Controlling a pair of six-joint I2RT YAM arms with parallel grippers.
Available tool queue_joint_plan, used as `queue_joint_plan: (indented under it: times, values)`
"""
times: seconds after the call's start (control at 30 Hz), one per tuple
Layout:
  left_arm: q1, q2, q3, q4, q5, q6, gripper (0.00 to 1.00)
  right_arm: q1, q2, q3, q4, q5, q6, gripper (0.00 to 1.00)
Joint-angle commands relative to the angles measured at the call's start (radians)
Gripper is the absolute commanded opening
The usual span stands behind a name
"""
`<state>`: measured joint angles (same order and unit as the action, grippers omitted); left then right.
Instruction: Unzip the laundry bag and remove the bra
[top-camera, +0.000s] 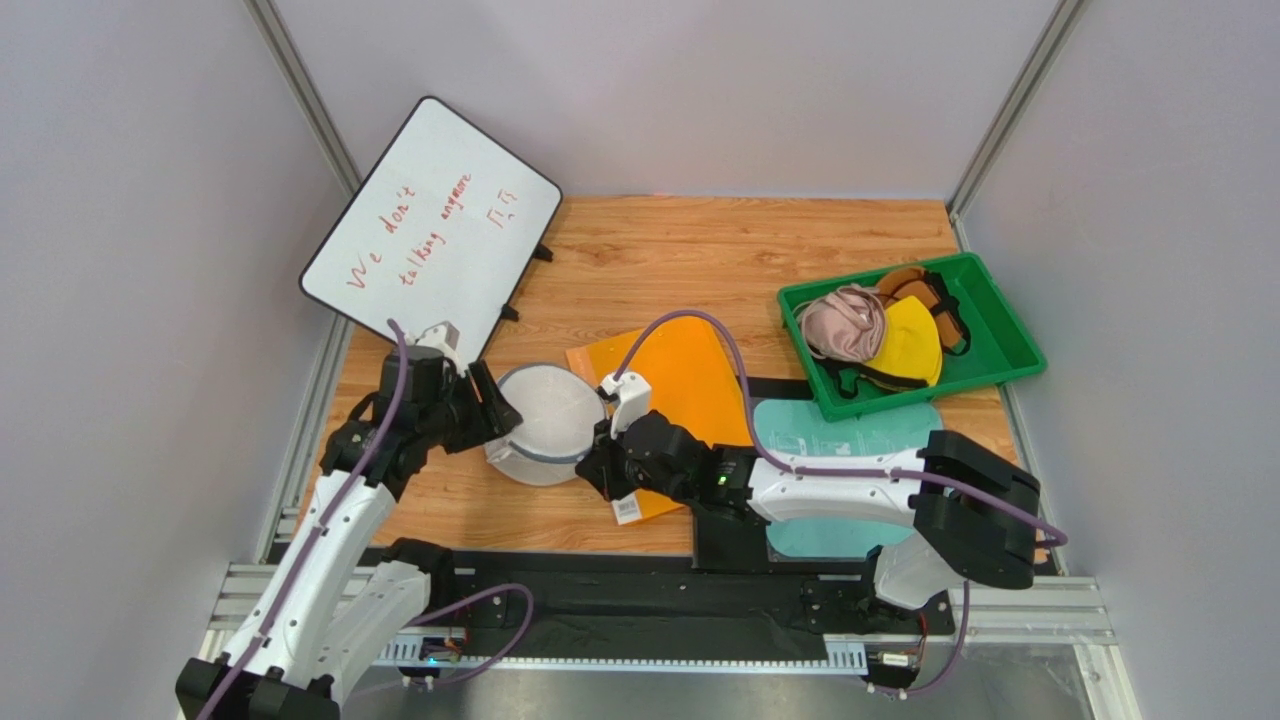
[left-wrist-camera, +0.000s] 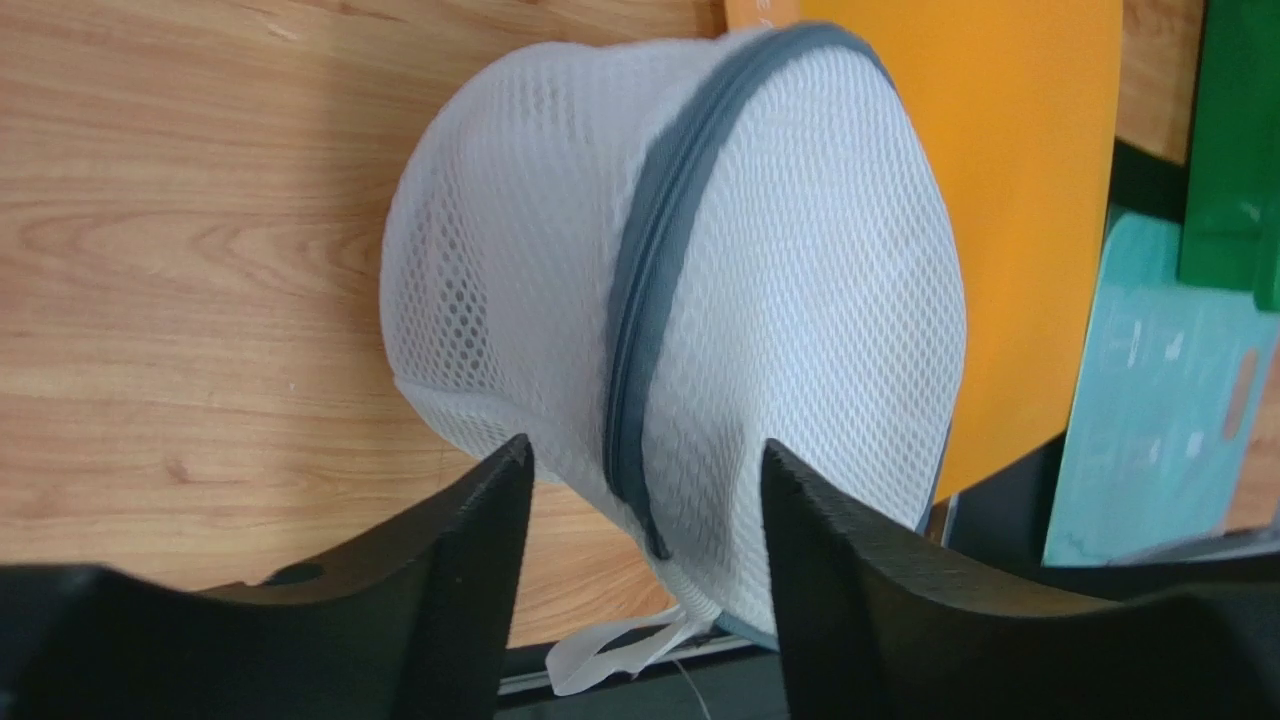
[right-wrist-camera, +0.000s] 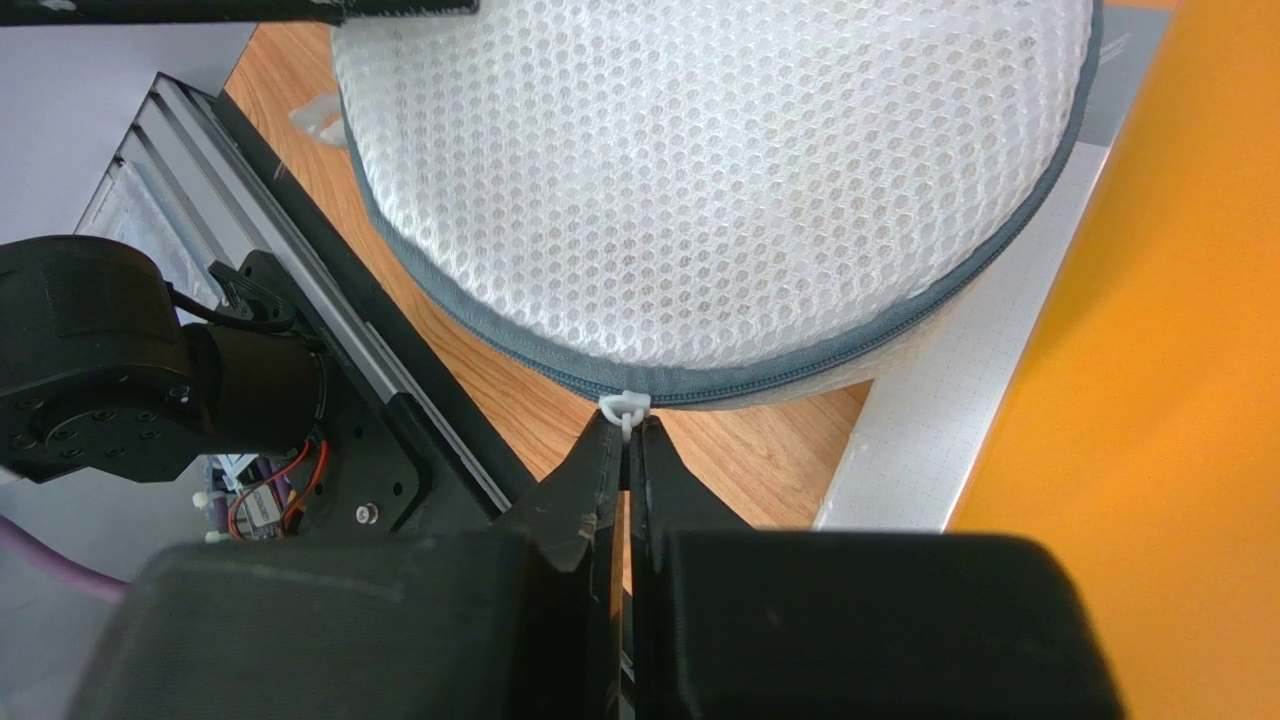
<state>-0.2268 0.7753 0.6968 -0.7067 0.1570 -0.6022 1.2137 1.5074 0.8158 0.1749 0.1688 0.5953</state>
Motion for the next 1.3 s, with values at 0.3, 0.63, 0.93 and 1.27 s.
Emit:
queue_joint_plan:
  times: [0.3,0.63,0.93,1.27]
  values:
    - [0.012,-0.136,0.041,-0.171,-0.085,-0.007,0.75,0.029,0.066,0.111,0.043,0.017,0.064,0.0]
    - [-0.014,-0.191,0.055,-0.249,-0.073,-0.062,0.75,0.035,0.123,0.23,-0.015,0.093,0.044,0.0]
    - [-0.025,-0.226,-0.052,-0.134,0.007,-0.152,0.75,0.056,0.151,0.241,0.003,0.058,0.043,0.0]
    - [-0.028,-0.191,-0.074,-0.062,-0.016,-0.156,0.48,0.104,0.169,0.233,0.021,0.012,0.044,0.0]
